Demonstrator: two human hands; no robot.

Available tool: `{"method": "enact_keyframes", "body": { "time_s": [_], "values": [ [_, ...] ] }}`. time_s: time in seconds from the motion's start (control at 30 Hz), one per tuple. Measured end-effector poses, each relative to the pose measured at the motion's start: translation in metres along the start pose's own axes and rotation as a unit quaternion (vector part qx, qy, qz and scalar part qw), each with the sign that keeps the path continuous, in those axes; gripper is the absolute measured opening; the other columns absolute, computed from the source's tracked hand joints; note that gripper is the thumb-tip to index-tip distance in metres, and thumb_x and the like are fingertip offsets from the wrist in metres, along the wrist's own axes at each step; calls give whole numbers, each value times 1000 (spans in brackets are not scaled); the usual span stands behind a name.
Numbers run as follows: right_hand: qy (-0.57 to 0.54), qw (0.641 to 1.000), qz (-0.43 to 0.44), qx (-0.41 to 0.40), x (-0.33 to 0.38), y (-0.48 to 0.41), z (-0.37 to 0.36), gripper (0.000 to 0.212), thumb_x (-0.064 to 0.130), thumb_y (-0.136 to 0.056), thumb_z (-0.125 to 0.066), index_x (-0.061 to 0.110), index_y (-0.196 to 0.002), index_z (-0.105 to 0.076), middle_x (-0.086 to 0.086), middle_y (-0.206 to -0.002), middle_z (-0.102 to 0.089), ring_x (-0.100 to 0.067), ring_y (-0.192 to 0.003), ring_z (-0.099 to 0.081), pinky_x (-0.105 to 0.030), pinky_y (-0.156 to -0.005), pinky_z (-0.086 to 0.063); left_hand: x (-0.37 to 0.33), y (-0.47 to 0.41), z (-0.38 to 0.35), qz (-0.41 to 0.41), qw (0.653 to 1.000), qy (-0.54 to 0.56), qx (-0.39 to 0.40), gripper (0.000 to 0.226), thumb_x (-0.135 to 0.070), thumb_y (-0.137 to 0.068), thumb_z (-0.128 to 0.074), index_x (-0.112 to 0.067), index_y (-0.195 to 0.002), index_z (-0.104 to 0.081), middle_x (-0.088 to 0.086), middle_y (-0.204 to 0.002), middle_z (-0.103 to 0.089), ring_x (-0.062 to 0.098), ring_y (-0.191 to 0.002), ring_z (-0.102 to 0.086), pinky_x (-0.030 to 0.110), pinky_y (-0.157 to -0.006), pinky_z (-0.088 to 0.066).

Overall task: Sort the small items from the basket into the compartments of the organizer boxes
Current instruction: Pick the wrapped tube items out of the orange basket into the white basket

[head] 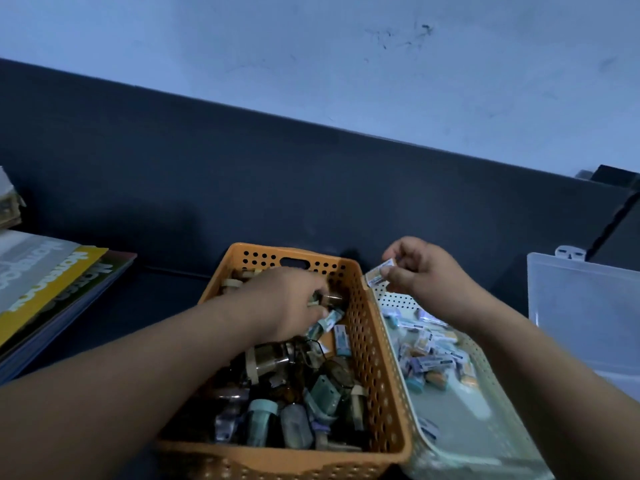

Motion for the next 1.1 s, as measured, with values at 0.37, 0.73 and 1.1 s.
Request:
{"method": "enact_keyframes", "body": {
  "time_s": [0.37,0.73,1.1],
  "values": [
    [209,972,-107,3,-32,31,19,26,37,-92,-61,24,-114,-55,11,-83,-63,-9,-74,-62,-28,-67,-48,-5,-20,-22,53,996,-19,65,36,-25,-87,-63,-29,-123,-55,-7,-116,-54,11,-89,-55,22,-63,-43],
    [192,967,56,157,27,-1,-61,20,17,-87,-69,26,-104,-68,9,-101,-66,-9,-93,-60,-24,-83,-49,9,29,13,57,987,78,129,37,-38,-83,-69,-36,-118,-56,-15,-107,-59,3,-99,-57,32,-93,-49],
    [371,859,0,353,12,-32,-131,73,25,-80,-76,33,-143,-42,1,-135,-55,-24,-121,-52,-40,-101,-46,58,35,18,93,992,19,-84,32,-43,-88,-59,-34,-119,-56,-15,-111,-54,10,-108,-48,35,-95,-42]
  ]
}}
Point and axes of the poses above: each hand's wrist, its own y-axis away from the middle knuckle, its own z-axis out of the back of the hand, x = y × z, the point moved 6 cm from there along -y, towards the middle knuckle
